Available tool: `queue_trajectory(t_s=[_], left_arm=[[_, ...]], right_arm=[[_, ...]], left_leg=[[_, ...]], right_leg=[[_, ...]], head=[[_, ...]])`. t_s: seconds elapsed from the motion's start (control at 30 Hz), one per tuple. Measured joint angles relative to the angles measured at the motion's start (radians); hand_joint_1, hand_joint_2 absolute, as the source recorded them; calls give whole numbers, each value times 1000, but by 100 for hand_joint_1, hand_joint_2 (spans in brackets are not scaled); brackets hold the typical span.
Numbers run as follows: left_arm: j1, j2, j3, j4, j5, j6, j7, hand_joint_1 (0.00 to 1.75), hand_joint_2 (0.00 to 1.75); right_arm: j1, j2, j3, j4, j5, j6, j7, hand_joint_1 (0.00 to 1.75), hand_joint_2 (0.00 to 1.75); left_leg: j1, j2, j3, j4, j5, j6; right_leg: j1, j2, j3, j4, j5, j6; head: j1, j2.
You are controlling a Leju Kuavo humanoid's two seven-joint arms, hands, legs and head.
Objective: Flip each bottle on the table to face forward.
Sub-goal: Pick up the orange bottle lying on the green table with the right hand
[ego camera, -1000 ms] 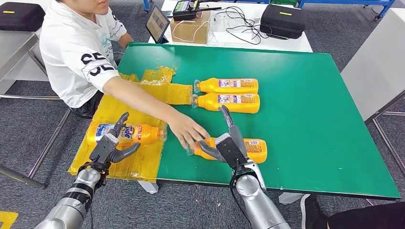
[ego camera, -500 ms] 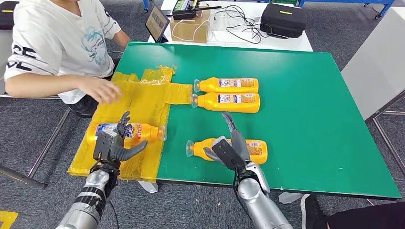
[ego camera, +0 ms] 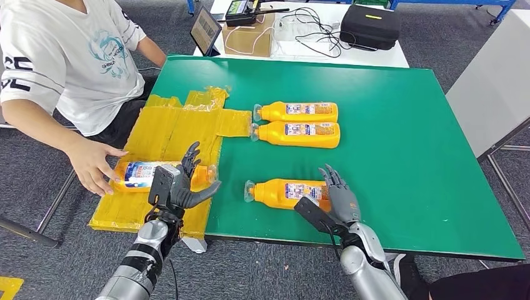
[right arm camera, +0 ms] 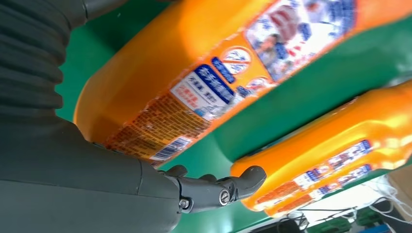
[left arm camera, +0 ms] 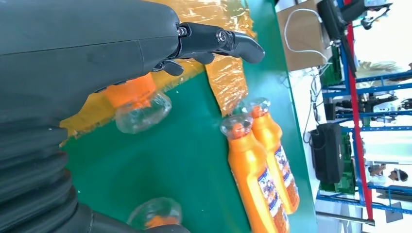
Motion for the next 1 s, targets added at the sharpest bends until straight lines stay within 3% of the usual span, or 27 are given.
queue_trajectory(t_s=[0.47,0.6,0.8,1.0], left_arm=[[-26,-3,-29,25,30,-47,2,0,175],[-32,-3,-29,34,38,-68,2,0,175],[-57,-3,-28,64,62,-100,-4,0,175],[-73,-2,-28,85,82,-103,-7,0,175]], right_arm=[[-31,-105,-28,21,204,164,119,1,175],[-74,-123,-17,54,216,225,111,170,175],[-173,-146,29,158,131,329,18,175,175],[-202,-149,55,218,23,292,-14,175,175]], left_leg=[[0,1,1,0,0,0],[0,1,2,0,1,1],[0,3,3,0,1,1],[0,3,4,0,2,1]], right_leg=[[0,0,1,0,0,0],[0,0,2,0,0,0],[0,2,2,0,3,1],[0,3,2,0,3,1]], head=[[0,0],[0,0],[0,0],[0,0]])
